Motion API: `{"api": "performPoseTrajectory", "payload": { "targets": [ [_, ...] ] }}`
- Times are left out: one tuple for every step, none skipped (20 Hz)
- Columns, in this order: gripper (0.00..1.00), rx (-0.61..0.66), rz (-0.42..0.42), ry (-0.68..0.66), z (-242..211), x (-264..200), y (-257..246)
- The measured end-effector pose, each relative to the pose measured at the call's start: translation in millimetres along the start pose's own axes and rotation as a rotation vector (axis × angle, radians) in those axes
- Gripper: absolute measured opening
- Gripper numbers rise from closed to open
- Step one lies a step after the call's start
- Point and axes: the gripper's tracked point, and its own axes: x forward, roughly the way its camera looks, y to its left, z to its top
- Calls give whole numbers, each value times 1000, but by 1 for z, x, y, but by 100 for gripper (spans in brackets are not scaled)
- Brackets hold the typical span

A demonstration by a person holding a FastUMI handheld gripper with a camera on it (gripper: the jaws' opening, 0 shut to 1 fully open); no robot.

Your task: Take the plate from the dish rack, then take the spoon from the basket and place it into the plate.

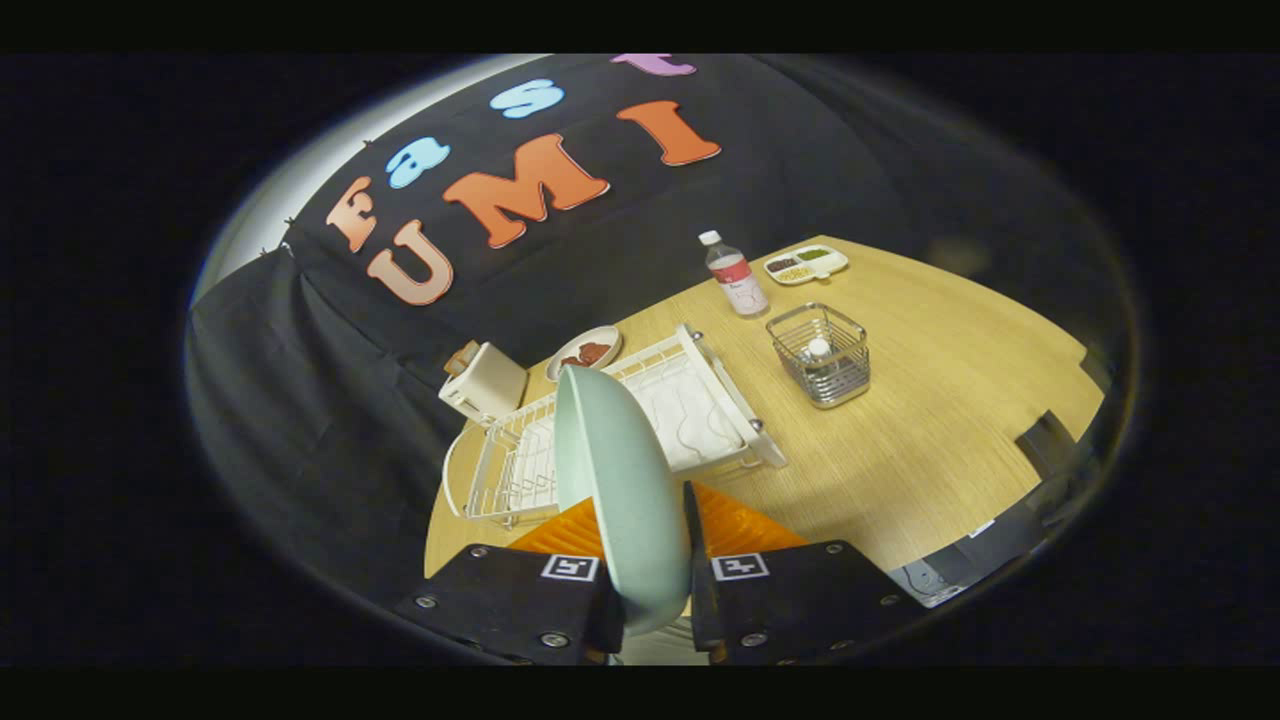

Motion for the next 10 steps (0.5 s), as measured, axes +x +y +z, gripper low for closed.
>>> {"api": "performPoseTrajectory", "payload": {
  "targets": [
    [27,19,11,10,-9,1,-3],
    [27,42,26,19,-17,0,-4],
    [27,65,46,28,-25,1,-4],
    [27,87,62,39,-32,3,-6],
    [27,106,72,47,-38,5,-8],
    [27,123,81,53,-44,8,-9],
    [27,143,81,68,-52,12,-13],
    [27,166,88,80,-59,14,-16],
    [26,186,95,92,-66,18,-19],
    [26,206,99,103,-73,19,-23]
  ]
}}
